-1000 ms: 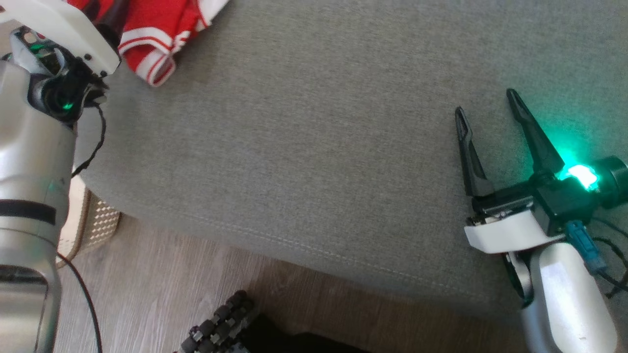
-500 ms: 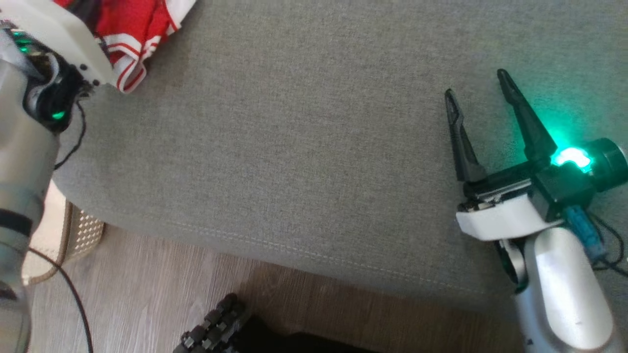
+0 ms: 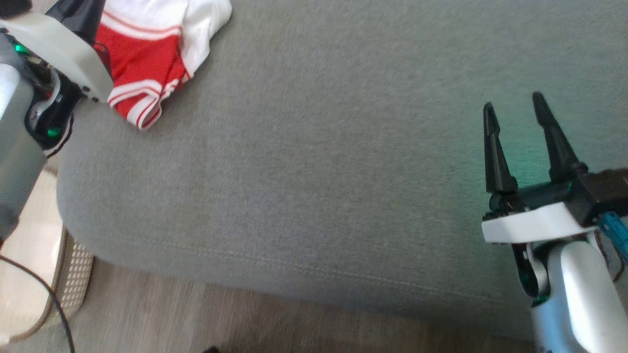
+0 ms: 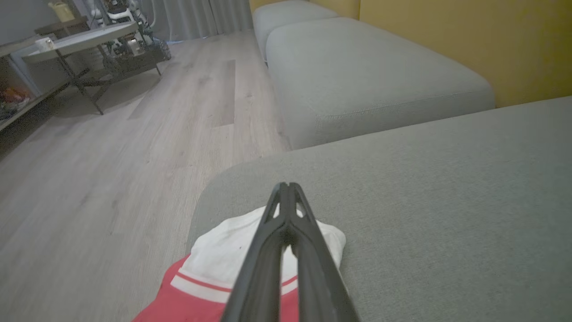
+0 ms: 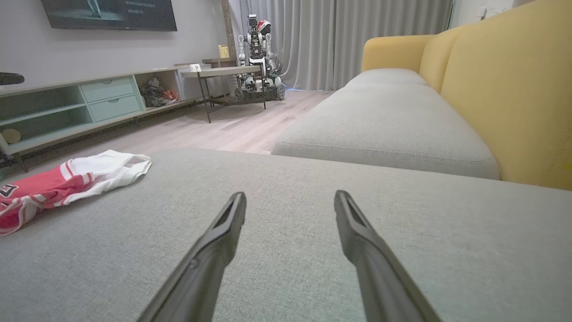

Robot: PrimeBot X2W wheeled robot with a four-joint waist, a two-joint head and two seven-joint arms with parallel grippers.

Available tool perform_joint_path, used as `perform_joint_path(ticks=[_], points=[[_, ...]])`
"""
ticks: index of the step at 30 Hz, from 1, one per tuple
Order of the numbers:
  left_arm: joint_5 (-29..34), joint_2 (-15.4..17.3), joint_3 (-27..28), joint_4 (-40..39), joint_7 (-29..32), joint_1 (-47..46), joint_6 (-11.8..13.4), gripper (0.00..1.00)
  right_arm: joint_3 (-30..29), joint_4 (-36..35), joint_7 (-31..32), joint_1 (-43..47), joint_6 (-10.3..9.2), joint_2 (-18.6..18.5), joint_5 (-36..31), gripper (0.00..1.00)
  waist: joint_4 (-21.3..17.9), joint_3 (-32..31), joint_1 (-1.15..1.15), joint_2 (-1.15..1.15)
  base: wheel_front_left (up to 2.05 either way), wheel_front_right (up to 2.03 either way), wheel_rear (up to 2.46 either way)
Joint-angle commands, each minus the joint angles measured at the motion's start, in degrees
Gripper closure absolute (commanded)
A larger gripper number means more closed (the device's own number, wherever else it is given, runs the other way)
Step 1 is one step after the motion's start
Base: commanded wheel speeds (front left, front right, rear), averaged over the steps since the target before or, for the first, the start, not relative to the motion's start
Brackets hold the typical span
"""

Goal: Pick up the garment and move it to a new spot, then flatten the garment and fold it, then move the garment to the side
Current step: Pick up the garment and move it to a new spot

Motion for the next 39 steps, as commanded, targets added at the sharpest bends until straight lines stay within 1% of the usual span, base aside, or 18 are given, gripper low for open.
perform_joint_path(ticks=[1, 4, 10, 15, 21, 25, 27, 29, 30, 31, 35, 39], points=[[0.60, 4.74, 0.60, -2.51, -0.77, -3.78, 0.08, 1.00, 1.32, -2.06, 0.03, 1.08, -0.02, 0.63, 1.31, 0.00, -4.18, -5.74, 0.00, 0.00, 0.00, 0.00, 0.00], [0.81, 5.81, -2.15, -7.30, -1.13, -4.23, 0.08, 1.00, 0.62, -2.91, 0.03, 2.24, -0.02, 0.63, 3.29, 0.00, -6.82, -8.92, 0.00, 0.00, 0.00, 0.00, 0.00], [1.34, 5.42, -6.10, -15.95, -1.12, -5.37, 0.08, 1.00, 0.40, -4.96, 0.03, 4.61, -0.02, 0.63, 4.85, 0.00, -12.13, -12.57, 0.00, 0.00, 0.00, 0.00, 0.00], [1.48, 4.51, -7.34, -19.93, -0.42, -6.19, 0.08, 1.00, 0.43, -6.16, 0.03, 5.23, -0.02, 0.63, 5.98, 0.00, -15.93, -13.05, 0.00, 0.00, 0.00, 0.00, 0.00], [2.26, 3.54, -7.66, -23.90, 0.88, -8.94, 0.21, 1.00, 0.52, -7.55, 0.02, 5.52, -0.02, 0.63, 7.66, 0.00, -20.79, -11.84, 0.00, 0.00, 0.00, 0.00, 0.00], [2.49, 3.42, -7.94, -24.89, 1.88, -9.62, 0.60, 1.00, 0.48, -7.82, 0.02, 6.09, -0.02, 0.63, 8.54, 0.00, -22.13, -11.20, 0.00, 0.00, 0.00, 0.00, 0.00], [2.26, 3.56, -8.17, -24.91, 2.46, -9.24, 0.91, 1.00, 0.22, -7.87, 0.02, 6.26, -0.02, 0.63, 8.76, 0.00, -21.99, -10.92, 0.00, 0.00, 0.00, 0.00, 0.00], [1.27, 3.58, -7.71, -24.39, 2.72, -8.51, 1.85, 1.00, -0.03, -7.81, 0.02, 6.35, -0.02, 0.63, 8.78, 0.00, -21.05, -10.64, 0.00, 0.00, 0.00, 0.00, 0.00], [0.62, 3.53, -7.19, -24.00, 2.58, -8.09, 2.61, 0.80, -0.12, -7.80, 0.02, 6.35, -0.02, 0.63, 8.71, 0.00, -20.31, -10.52, 0.00, 0.00, 0.00, 0.00, 0.00], [-0.09, 3.46, -6.67, -23.59, 2.47, -7.66, 3.31, 0.00, -0.30, -7.80, 0.02, 6.37, -0.02, 0.63, 8.53, 0.00, -19.27, -10.38, 0.00, 0.00, 0.00, 0.00, 0.00], [-2.42, 4.19, -4.56, -21.64, 1.74, -5.60, 6.19, 0.00, -0.64, -7.69, 0.02, 6.30, -0.02, 0.63, 7.09, 0.00, -13.92, -10.14, 0.00, 0.00, 0.00, 0.00, 0.00], [-4.87, 5.98, -2.72, -18.31, 1.43, -2.72, 8.91, 0.00, -0.95, -7.14, 0.02, 6.31, -0.02, 0.63, 5.10, 0.00, -7.53, -10.04, 0.00, 0.00, 0.00, 0.00, 0.00]])
